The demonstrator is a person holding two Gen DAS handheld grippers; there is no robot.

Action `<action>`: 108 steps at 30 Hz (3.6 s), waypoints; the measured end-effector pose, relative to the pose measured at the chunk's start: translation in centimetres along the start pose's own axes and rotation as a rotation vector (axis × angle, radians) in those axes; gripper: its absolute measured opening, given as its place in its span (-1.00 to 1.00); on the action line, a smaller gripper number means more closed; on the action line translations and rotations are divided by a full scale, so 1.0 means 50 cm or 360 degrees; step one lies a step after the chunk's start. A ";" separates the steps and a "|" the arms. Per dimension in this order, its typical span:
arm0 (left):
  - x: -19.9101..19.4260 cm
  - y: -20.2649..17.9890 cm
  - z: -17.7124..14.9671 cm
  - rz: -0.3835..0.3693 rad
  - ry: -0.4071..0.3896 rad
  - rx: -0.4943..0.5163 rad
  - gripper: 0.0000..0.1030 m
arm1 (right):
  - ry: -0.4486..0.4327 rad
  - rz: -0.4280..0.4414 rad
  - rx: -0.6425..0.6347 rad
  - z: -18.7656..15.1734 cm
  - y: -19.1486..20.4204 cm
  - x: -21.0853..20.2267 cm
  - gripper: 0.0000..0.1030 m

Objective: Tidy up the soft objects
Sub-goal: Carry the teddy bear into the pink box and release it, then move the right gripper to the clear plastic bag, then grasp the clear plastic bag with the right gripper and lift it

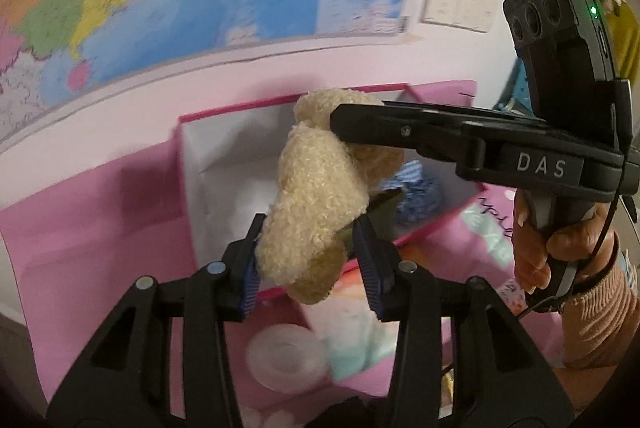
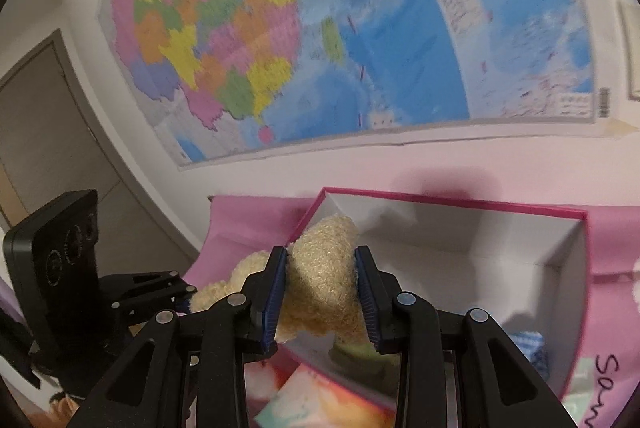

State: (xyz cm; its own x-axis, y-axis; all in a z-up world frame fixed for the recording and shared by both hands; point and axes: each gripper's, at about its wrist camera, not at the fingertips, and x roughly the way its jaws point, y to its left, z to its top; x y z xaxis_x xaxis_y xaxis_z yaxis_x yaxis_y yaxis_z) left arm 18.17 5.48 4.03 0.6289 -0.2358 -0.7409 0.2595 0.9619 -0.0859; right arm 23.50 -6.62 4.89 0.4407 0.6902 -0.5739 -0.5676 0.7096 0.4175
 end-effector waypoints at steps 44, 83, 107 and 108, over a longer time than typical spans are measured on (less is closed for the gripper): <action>-0.117 -0.046 -0.324 -0.0090 0.0019 -0.0102 0.07 | 0.0327 0.0215 -0.0350 -0.269 0.101 -0.207 0.01; -0.115 -0.033 -0.505 -0.0516 0.0162 -0.0389 0.27 | 0.0402 0.0235 -0.0136 -0.366 0.092 -0.141 -0.82; -0.091 -0.088 -0.455 -0.0696 0.0190 -0.0407 -0.17 | 0.0202 0.0357 0.0086 -0.347 0.046 -0.194 -0.87; -0.088 -0.083 -0.459 -0.0696 0.0200 -0.0427 -0.17 | 0.0181 0.0332 0.0113 -0.345 0.032 -0.200 -0.87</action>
State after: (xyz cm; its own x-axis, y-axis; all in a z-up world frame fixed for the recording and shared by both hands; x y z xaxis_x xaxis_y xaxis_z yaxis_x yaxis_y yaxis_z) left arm -2.51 5.69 -7.62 0.4069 -0.6206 -0.6702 0.2709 0.7827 -0.5603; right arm 6.18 -14.84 -0.87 0.2356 0.8054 -0.5439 -0.5864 0.5641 0.5813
